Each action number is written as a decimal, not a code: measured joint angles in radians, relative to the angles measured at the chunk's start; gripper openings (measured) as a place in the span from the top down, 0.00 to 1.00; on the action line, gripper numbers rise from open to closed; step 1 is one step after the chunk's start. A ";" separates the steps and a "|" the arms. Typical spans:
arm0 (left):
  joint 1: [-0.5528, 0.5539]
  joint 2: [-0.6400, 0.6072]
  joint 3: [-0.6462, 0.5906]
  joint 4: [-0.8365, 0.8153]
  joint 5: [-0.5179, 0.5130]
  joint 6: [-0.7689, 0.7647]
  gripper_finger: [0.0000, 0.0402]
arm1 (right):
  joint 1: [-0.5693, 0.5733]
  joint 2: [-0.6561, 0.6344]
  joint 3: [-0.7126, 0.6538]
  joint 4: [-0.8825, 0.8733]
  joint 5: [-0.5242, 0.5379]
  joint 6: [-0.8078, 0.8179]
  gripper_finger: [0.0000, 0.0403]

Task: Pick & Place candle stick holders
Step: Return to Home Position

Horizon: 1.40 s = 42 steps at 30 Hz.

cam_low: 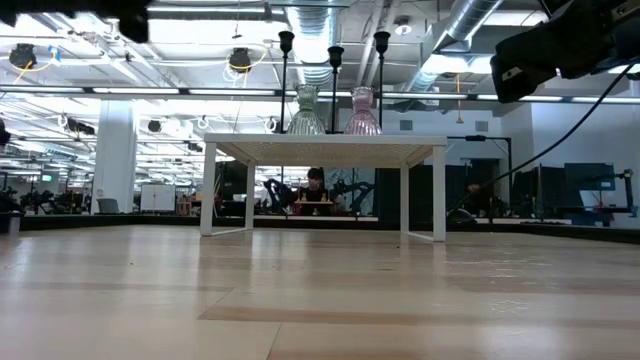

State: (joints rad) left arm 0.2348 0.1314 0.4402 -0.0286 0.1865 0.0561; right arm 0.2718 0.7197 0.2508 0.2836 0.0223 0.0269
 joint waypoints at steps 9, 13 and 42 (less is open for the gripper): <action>0.000 -0.106 -0.122 0.006 -0.119 -0.037 0.99 | 0.000 0.000 0.000 0.002 0.001 0.000 1.00; 0.000 -0.103 -0.213 0.040 -0.133 -0.036 0.99 | 0.000 0.000 0.000 0.003 0.003 0.000 1.00; 0.000 -0.116 -0.435 0.254 -0.051 -0.038 0.99 | -0.016 -0.318 0.000 -0.142 0.000 -0.019 1.00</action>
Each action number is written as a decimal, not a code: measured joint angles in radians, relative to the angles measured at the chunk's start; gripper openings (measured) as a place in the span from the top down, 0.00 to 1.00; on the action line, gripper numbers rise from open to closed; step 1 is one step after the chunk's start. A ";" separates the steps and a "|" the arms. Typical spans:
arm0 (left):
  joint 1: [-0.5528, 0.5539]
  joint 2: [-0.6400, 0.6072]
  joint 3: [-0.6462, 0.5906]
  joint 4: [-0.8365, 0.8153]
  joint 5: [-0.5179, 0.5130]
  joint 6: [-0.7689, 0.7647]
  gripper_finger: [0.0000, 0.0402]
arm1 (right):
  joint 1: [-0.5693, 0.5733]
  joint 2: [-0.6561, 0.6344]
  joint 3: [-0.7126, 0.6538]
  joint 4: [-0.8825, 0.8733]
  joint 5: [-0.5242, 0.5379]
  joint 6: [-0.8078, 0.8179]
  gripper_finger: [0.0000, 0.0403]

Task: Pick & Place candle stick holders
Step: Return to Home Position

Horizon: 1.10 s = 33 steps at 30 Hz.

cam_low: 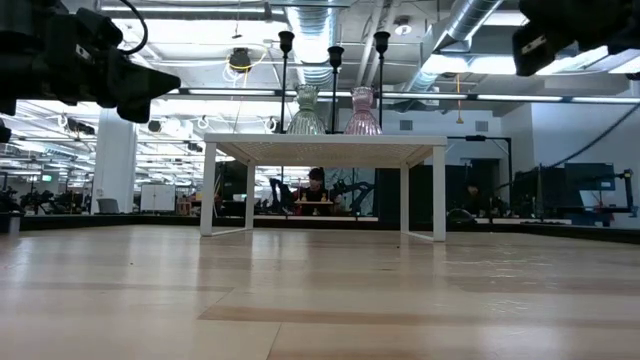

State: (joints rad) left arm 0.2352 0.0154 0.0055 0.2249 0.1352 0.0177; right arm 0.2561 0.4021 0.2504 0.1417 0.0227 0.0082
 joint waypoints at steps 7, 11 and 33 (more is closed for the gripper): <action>0.000 0.000 0.000 -0.003 0.000 0.000 0.99 | -0.062 -0.252 0.001 -0.167 -0.035 0.000 1.00; 0.000 0.000 0.000 -0.007 0.000 0.000 0.98 | -0.084 -0.350 0.001 -0.239 -0.051 -0.008 1.00; 0.000 0.000 0.000 -0.016 0.000 0.001 0.98 | -0.102 -0.399 -0.163 -0.214 -0.050 -0.036 1.00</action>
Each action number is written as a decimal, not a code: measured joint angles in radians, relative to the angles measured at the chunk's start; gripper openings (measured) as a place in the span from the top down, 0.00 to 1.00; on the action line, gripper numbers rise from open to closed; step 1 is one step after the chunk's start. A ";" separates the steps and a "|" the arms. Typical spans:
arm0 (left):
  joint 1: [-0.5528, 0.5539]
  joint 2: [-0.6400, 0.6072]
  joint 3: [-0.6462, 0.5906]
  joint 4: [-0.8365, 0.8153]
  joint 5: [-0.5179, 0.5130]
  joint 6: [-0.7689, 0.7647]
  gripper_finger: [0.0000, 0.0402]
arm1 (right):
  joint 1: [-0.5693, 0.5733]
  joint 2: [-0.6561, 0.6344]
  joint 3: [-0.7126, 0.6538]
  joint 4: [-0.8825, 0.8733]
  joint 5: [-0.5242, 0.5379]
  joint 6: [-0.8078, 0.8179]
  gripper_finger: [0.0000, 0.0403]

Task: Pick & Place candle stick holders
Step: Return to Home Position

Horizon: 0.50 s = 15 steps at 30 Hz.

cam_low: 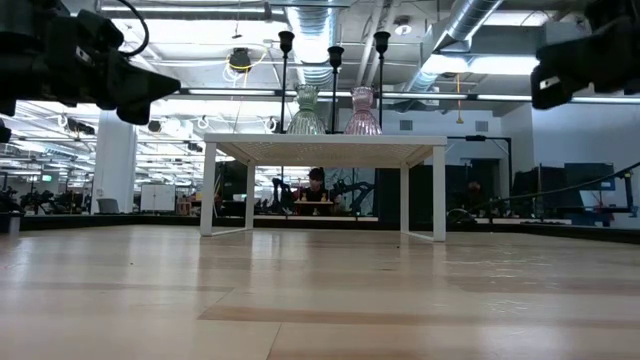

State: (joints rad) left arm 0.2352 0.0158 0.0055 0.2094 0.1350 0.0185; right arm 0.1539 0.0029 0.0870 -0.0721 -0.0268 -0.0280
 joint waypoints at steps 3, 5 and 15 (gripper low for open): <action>0.000 0.000 0.000 -0.004 -0.010 0.001 0.98 | 0.000 0.000 -0.013 0.006 0.000 0.000 1.00; 0.000 0.000 0.000 -0.004 -0.012 0.002 0.98 | 0.000 0.000 -0.024 0.003 0.000 0.000 1.00; 0.000 0.000 0.000 -0.002 -0.014 0.002 0.98 | 0.001 0.000 -0.044 -0.004 0.008 0.004 1.00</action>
